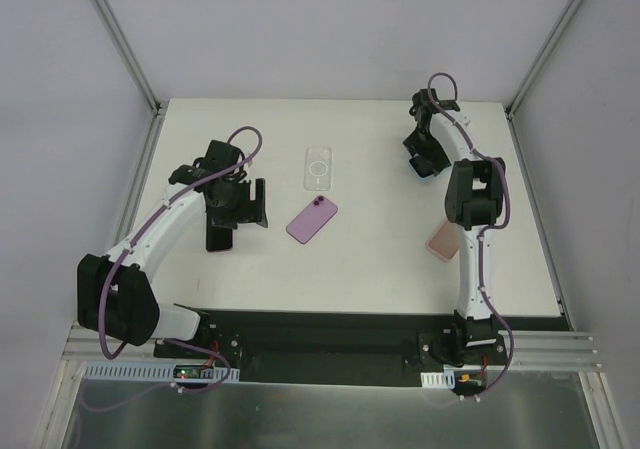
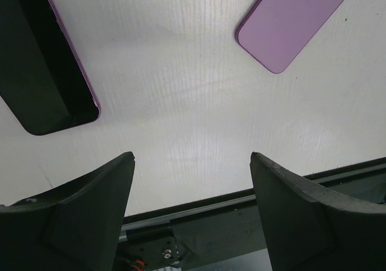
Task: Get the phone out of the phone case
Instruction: Pick up the phone at the center of the board.
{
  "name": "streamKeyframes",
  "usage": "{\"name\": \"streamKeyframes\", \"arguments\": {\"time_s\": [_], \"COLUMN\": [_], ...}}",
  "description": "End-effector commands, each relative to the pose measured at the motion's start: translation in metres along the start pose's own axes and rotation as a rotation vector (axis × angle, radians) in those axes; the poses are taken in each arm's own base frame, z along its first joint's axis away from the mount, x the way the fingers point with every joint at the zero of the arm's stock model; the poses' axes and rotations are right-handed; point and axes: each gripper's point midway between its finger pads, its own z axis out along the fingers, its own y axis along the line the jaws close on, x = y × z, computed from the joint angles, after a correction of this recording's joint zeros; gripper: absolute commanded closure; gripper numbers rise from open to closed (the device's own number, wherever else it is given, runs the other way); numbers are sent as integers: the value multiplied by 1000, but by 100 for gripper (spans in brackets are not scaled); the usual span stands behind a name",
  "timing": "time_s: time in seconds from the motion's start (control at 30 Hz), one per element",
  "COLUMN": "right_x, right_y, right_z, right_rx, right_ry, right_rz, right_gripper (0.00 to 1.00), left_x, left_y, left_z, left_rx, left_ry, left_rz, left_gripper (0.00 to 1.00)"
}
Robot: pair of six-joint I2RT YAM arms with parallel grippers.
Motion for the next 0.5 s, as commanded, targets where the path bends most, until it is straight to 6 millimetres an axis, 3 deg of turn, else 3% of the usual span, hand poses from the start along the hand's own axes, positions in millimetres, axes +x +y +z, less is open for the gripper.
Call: {"name": "streamKeyframes", "arguments": {"time_s": [0.0, 0.17, 0.47], "right_x": [0, 17, 30], "right_y": [-20, -28, -41], "right_z": [5, 17, 12], "right_rx": [114, 147, 131], "right_ry": [2, 48, 111], "right_rz": [-33, -53, -42], "right_gripper": [4, 4, 4], "left_x": [-2, -2, -2], "left_y": [0, 0, -2], "left_z": [2, 1, 1], "left_rx": [10, 11, 20], "left_ry": [1, 1, 3], "left_rz": [23, 25, 27], "left_gripper": [24, 24, 24]}}
